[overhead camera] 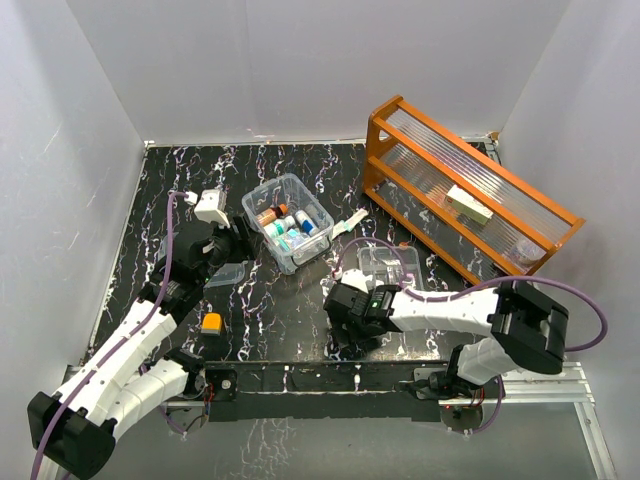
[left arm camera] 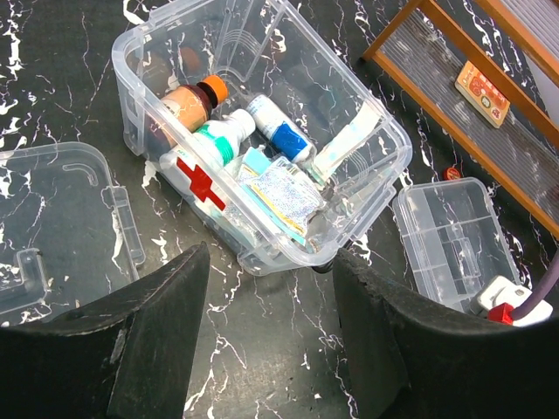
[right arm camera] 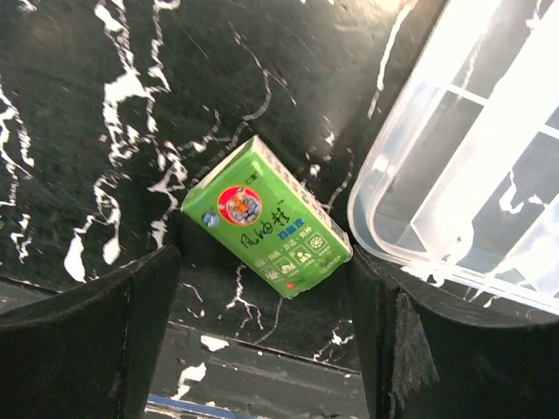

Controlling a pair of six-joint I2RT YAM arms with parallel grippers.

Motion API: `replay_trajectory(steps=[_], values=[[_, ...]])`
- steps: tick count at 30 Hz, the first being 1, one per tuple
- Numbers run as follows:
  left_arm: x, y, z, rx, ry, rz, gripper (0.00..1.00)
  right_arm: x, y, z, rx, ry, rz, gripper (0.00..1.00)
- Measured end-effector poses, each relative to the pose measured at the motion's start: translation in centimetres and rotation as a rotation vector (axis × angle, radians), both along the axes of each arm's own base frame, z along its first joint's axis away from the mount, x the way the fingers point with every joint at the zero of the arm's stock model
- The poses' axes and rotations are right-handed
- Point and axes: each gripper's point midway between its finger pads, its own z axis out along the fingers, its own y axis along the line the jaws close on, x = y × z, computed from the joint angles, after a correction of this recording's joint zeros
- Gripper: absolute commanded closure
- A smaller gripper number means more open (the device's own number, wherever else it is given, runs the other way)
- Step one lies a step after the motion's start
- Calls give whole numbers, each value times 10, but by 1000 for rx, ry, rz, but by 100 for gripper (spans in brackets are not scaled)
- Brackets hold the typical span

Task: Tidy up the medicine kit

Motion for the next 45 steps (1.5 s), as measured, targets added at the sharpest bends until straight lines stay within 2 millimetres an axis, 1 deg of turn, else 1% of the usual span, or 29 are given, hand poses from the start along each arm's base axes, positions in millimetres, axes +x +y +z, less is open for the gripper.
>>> replay_trajectory(steps=[4,7,14,18,22,26,29,35,38,45], values=[[0,1,0,3,0,2,43,8,12,1,23,-27,22,27],[0,1,0,5,-1,3,43,12,17,2,39,-41,23,27],[0,1,0,6,-1,5,43,27,23,2,40,-62,-5,35],[0,1,0,8,-2,4,43,33,33,3,65,-61,8,35],[0,2,0,9,-2,4,43,34,40,4,84,-57,16,33],[0,2,0,9,-3,5,43,35,39,4,61,-49,-5,30],[0,2,0,9,-3,5,43,31,34,3,39,-32,-18,27],[0,2,0,8,-4,5,43,24,25,2,4,-1,4,30],[0,2,0,8,-4,5,43,22,23,1,-4,5,25,30],[0,2,0,8,-4,5,43,19,24,1,-8,21,98,22]])
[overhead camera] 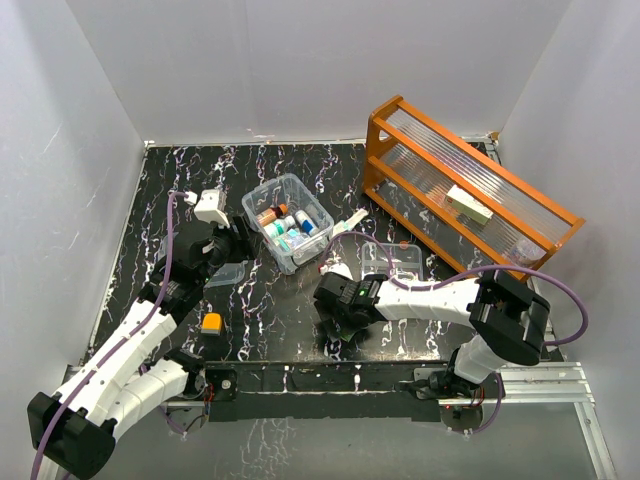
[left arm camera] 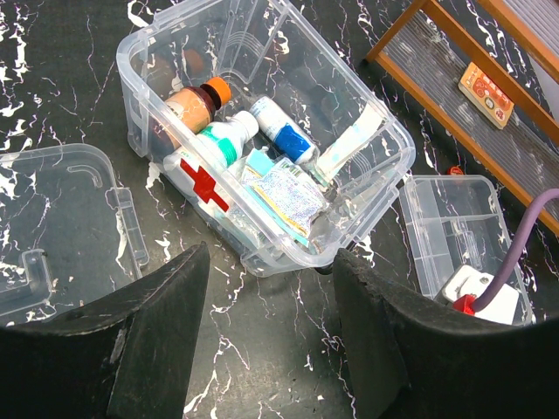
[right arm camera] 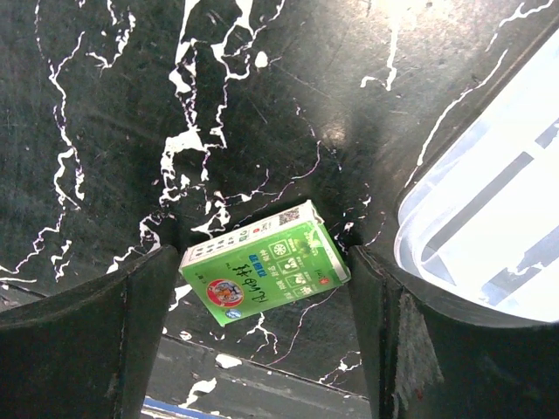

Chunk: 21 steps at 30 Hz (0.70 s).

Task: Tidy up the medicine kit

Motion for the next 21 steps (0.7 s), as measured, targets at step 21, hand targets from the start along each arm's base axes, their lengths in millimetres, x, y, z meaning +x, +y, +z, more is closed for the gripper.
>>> replay_trajectory(steps=[21], values=[[-1,1,3,-5,-11,1,42,-5,-4,1,-40,12,241,21]])
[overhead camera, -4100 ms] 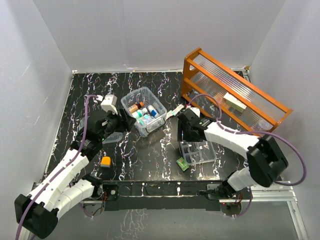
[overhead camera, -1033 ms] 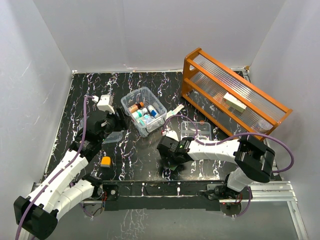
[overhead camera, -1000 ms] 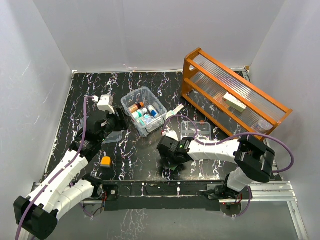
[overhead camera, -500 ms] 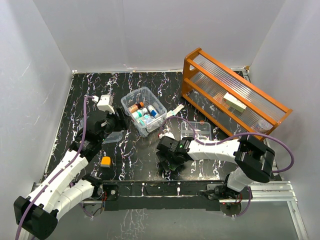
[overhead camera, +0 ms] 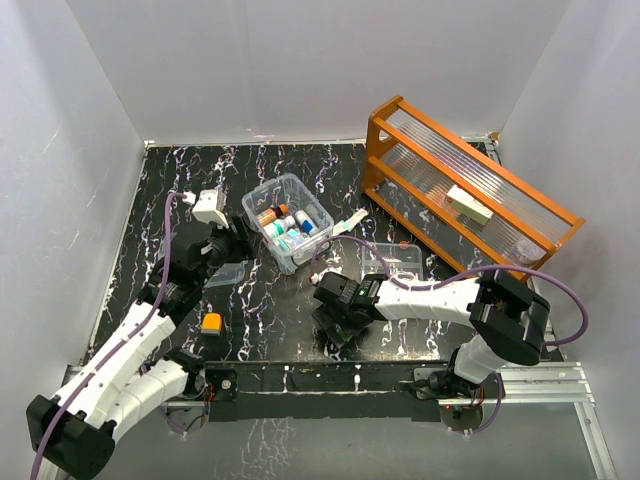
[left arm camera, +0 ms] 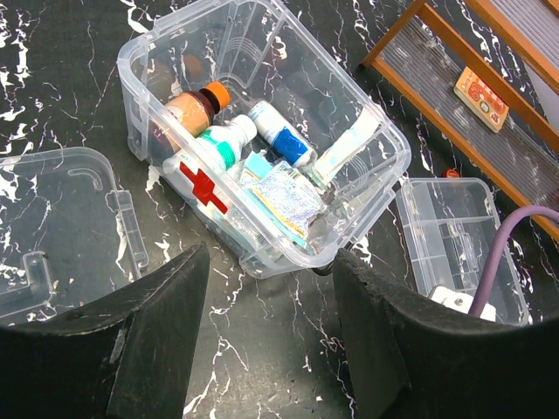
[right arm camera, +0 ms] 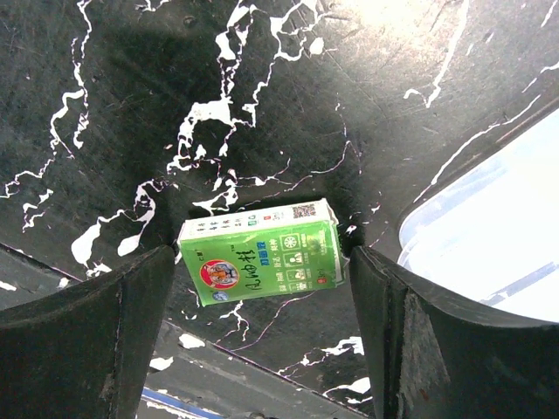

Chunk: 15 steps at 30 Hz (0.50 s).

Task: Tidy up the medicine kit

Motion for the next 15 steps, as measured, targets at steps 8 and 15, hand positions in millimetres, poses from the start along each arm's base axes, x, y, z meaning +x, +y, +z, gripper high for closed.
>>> replay_trajectory(steps=[8,15], values=[[0,0,0,0,-1,0,42,4,4,1,13,-18,43,36],[0,0,0,0,-1,1,42,10,5,4,7,-44,-13,51]])
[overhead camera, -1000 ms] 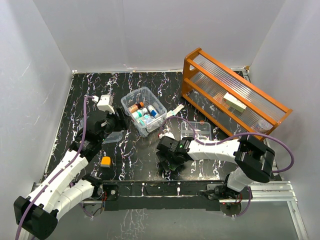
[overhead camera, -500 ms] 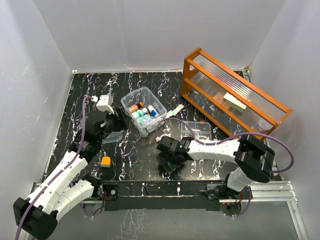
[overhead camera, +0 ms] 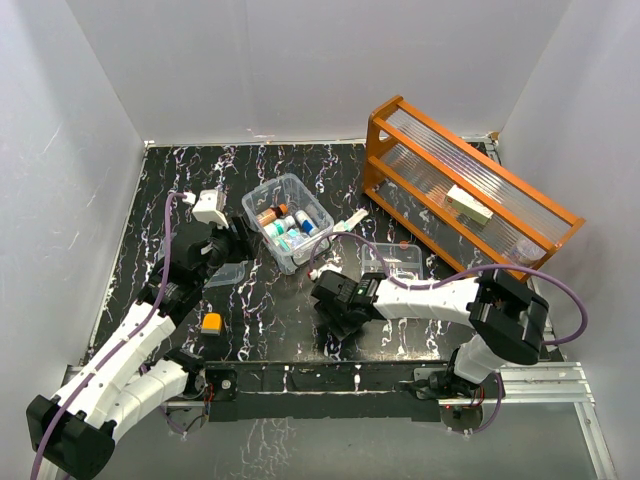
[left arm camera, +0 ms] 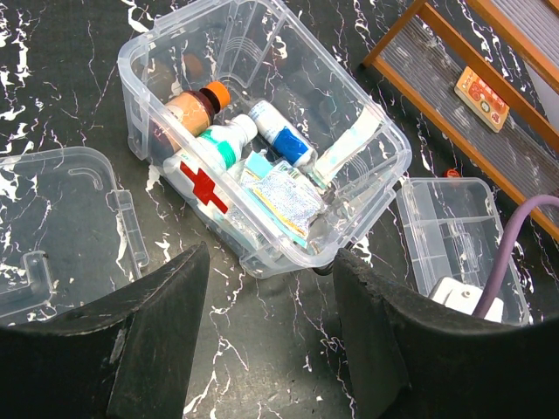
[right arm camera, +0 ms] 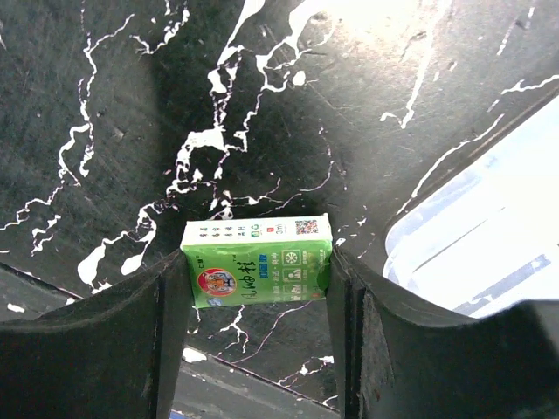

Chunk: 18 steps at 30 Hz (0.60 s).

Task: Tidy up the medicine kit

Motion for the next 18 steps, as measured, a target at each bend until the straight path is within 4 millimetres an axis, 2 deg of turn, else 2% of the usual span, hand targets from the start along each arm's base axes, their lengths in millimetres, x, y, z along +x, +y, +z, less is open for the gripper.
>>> replay_trajectory(steps=[6,12,15,18], values=[[0,0,0,0,1,0,42,4,-4,13,7,-24,-69,49],[0,0,-1,0,2,0,42,28,-4,50,78,-105,-188,48],[0,0,0,0,2,-1,42,46,-17,62,103,-140,-299,47],[0,0,0,-1,1,0,42,67,-43,69,114,-163,-464,47]])
